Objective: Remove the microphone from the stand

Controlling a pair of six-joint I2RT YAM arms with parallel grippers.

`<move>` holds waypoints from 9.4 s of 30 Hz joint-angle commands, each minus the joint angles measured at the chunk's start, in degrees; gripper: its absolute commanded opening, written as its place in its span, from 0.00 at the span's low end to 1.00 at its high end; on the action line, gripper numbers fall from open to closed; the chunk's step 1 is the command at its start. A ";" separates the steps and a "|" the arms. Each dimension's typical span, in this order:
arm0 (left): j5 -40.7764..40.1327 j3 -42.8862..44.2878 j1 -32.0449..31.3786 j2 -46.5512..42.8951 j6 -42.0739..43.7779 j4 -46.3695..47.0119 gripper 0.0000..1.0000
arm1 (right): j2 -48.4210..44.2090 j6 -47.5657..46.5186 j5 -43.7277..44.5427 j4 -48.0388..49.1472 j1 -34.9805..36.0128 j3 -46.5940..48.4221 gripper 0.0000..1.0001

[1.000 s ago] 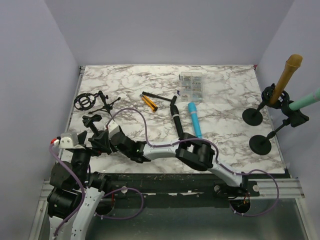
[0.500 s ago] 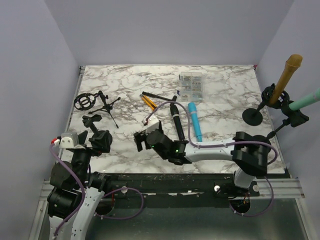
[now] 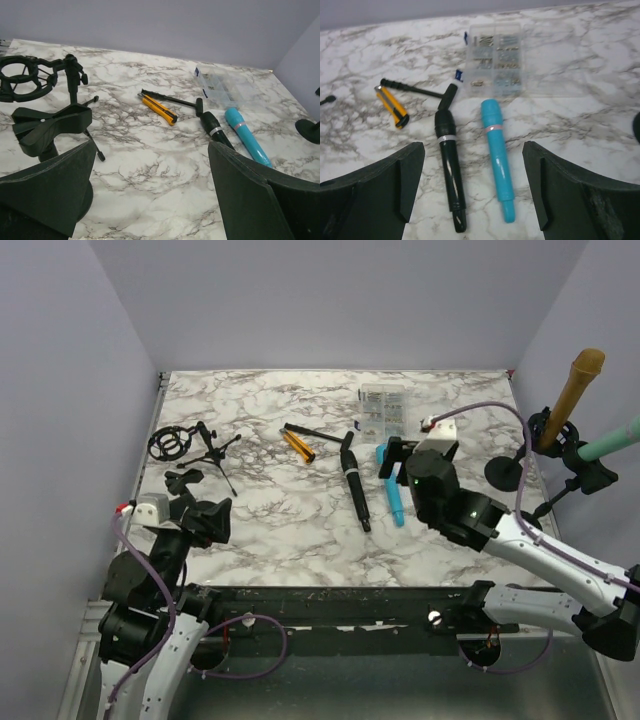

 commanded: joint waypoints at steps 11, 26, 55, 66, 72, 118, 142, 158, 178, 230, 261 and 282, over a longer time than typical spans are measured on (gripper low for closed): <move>35.54 15.45 -1.41 37.96 -4.89 17.53 0.98 | 4.24 -9.10 8.55 -24.49 -15.06 29.09 0.91; 30.76 22.51 -11.34 46.16 5.08 21.52 0.98 | 13.02 -12.28 4.67 -28.77 -41.65 40.65 0.91; 16.89 15.72 -22.27 39.04 13.03 21.85 0.99 | 17.26 -16.36 -5.19 -12.96 -59.06 31.64 0.76; 17.41 15.62 -22.27 39.10 12.95 22.02 0.99 | 15.72 -18.33 -6.03 -11.53 -59.01 32.28 0.38; 17.72 15.56 -22.27 39.01 12.69 22.22 0.99 | 15.06 -19.97 -4.81 -12.37 -59.01 35.85 0.26; 9.52 13.39 -22.27 38.91 14.15 23.39 0.99 | 26.20 -1.37 -55.25 -24.26 -27.46 24.21 0.08; 9.85 13.40 -22.28 39.40 14.13 23.54 0.99 | 51.48 -1.75 -50.79 -21.30 -25.75 26.52 0.21; 9.94 13.29 -22.27 38.74 14.09 23.63 0.99 | 53.02 -0.76 -49.07 -21.09 -25.48 27.23 0.48; 10.56 13.24 -22.27 38.52 13.65 23.85 0.99 | 37.26 -1.22 -35.24 -31.64 -24.93 35.29 0.60; 12.67 13.75 -22.36 36.85 11.88 23.72 0.98 | 20.11 -4.44 -14.49 -28.48 -55.38 33.14 0.36; 10.29 13.40 -22.42 38.29 11.93 23.76 0.98 | 22.64 -19.09 -47.02 -29.98 -22.38 57.46 0.01; -10.37 16.30 -22.39 16.74 -1.50 -0.75 0.98 | 45.68 -33.16 -58.77 -25.62 7.41 66.53 0.01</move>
